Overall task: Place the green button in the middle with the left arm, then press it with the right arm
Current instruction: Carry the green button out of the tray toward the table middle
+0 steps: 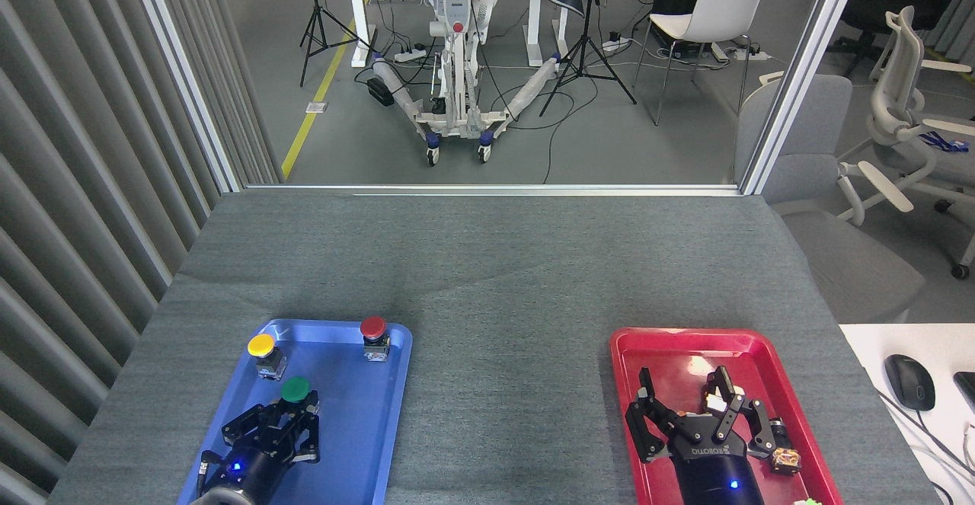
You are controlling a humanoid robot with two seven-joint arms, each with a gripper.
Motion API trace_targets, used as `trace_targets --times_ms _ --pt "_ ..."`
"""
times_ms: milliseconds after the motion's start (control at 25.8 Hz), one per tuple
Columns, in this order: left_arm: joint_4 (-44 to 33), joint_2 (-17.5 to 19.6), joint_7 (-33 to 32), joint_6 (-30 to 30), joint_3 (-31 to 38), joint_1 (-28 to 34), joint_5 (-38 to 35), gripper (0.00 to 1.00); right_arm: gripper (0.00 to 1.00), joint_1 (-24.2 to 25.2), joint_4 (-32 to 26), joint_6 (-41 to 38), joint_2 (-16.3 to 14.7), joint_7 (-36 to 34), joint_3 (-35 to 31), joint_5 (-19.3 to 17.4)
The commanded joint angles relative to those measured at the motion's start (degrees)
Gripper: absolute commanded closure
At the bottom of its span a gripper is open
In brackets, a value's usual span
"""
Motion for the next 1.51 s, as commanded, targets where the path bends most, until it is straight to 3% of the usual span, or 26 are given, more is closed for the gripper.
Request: trace_targets --times_ms 0,77,194,310,465,891,1394,1472 --pt "-5.09 0.25 3.19 -4.24 -0.24 0.63 -0.34 1.00 0.00 0.03 0.04 0.01 0.00 -0.03 0.02 0.10" --pt "-7.91 -1.51 4.51 -5.65 -4.36 -0.95 -2.09 1.00 0.00 0.03 0.04 0.02 0.00 -0.03 0.02 0.10" --pt "-5.27 -6.78 3.63 -5.38 -12.10 -7.28 -5.78 1.00 0.00 0.03 0.04 0.02 0.09 -0.03 -0.07 0.10" --pt "4.40 -12.49 3.19 -7.23 -16.15 -13.17 -7.45 1.00 0.00 0.03 0.04 0.02 0.27 -0.03 -0.07 0.10" --pt "16.44 -16.89 3.54 -8.55 -22.21 -20.11 -7.98 1.00 0.00 0.12 0.12 0.10 0.27 0.06 -0.07 0.18" --pt "17.49 -17.50 2.57 -14.52 -24.67 -19.15 -8.07 1.00 0.00 -0.15 0.21 2.04 0.79 2.26 1.33 1.15" --pt "17.58 -17.06 2.84 -12.94 -24.76 -17.48 -8.07 1.00 0.00 -0.41 0.21 2.04 1.32 2.43 2.92 1.33" --pt "17.49 -17.06 2.93 -12.77 -24.76 -17.21 -7.98 0.92 0.01 -0.50 0.21 2.12 1.67 2.70 3.36 1.41"
